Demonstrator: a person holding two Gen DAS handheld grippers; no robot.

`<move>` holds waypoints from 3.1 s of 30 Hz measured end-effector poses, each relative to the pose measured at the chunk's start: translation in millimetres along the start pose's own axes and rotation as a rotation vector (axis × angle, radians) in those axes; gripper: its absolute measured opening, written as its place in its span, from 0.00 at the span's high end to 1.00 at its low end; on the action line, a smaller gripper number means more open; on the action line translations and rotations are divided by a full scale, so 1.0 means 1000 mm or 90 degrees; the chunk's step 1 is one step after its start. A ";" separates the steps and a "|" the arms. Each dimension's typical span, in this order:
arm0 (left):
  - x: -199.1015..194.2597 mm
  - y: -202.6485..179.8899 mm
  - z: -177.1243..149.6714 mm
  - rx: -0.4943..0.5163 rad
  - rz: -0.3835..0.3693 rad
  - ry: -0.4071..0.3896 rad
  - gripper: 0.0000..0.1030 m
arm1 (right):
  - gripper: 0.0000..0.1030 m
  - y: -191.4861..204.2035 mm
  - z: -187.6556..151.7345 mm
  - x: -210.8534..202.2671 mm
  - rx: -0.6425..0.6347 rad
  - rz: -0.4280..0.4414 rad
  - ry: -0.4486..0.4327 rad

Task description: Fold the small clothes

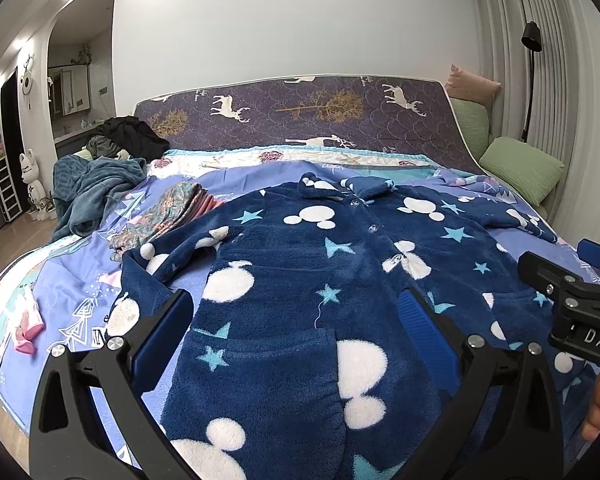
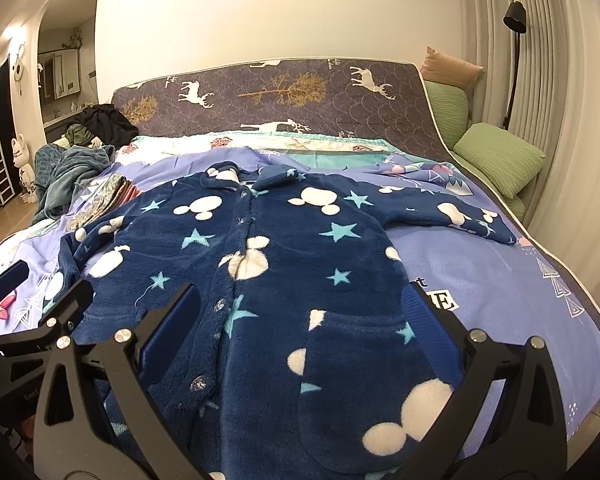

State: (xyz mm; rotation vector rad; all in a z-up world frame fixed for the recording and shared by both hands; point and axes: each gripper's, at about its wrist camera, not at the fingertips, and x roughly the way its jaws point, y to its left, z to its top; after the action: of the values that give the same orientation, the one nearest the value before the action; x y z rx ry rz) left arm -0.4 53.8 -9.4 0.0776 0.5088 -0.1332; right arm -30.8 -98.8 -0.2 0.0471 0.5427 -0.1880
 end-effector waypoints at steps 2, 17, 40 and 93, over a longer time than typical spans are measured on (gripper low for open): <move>0.001 0.001 -0.001 -0.003 -0.003 0.002 0.01 | 0.02 0.001 0.000 0.001 -0.001 -0.002 0.000; 0.014 0.019 -0.002 -0.026 -0.016 0.020 0.01 | 0.02 0.018 0.003 0.012 -0.021 -0.008 0.008; 0.054 0.162 -0.014 -0.236 0.003 0.094 0.09 | 0.02 0.041 0.014 0.064 -0.085 0.026 0.084; 0.088 0.103 0.119 -0.032 -0.137 0.076 0.90 | 0.91 0.212 0.187 0.167 -0.231 0.412 0.237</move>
State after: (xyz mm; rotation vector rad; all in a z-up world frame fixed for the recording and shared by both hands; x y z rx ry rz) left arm 147.5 133.5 55.2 -0.0191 0.6394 -0.3275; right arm 244.8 64.6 72.9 -0.0988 0.8968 0.5619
